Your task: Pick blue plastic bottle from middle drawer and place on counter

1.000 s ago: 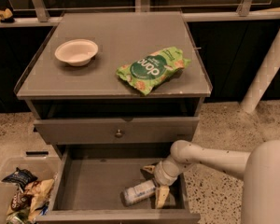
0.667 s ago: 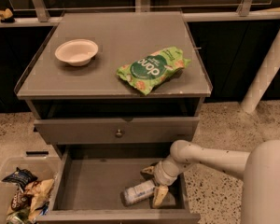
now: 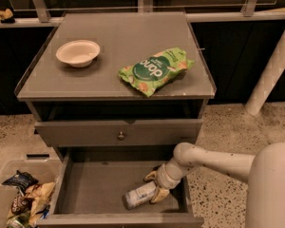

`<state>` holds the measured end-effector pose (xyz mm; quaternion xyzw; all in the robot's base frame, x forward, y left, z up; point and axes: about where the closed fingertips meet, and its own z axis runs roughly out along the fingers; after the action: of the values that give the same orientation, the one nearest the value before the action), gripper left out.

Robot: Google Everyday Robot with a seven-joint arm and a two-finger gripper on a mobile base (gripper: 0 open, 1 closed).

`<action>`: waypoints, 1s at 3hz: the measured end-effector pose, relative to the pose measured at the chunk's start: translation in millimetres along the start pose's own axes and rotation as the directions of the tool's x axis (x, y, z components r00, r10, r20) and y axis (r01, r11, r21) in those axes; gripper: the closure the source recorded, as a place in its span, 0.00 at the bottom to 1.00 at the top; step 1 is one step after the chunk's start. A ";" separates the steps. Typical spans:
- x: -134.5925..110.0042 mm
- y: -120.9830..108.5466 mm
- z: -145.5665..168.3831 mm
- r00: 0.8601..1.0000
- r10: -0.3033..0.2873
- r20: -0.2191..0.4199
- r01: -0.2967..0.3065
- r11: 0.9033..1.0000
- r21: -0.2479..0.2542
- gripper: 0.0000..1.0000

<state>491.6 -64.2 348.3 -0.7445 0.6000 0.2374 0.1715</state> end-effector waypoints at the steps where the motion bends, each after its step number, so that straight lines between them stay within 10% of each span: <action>1: 0.0 0.0 0.0 1.000 0.000 0.000 0.000 1.000 0.000 0.84; 3: -12.5 3.0 -12.9 0.999 -0.005 -0.039 0.007 0.999 0.050 1.00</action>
Offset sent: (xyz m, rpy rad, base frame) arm 0.0000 0.0000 0.0000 0.0000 0.0000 0.0000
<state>488.5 -61.7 366.1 -0.7461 0.6069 0.2073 0.1789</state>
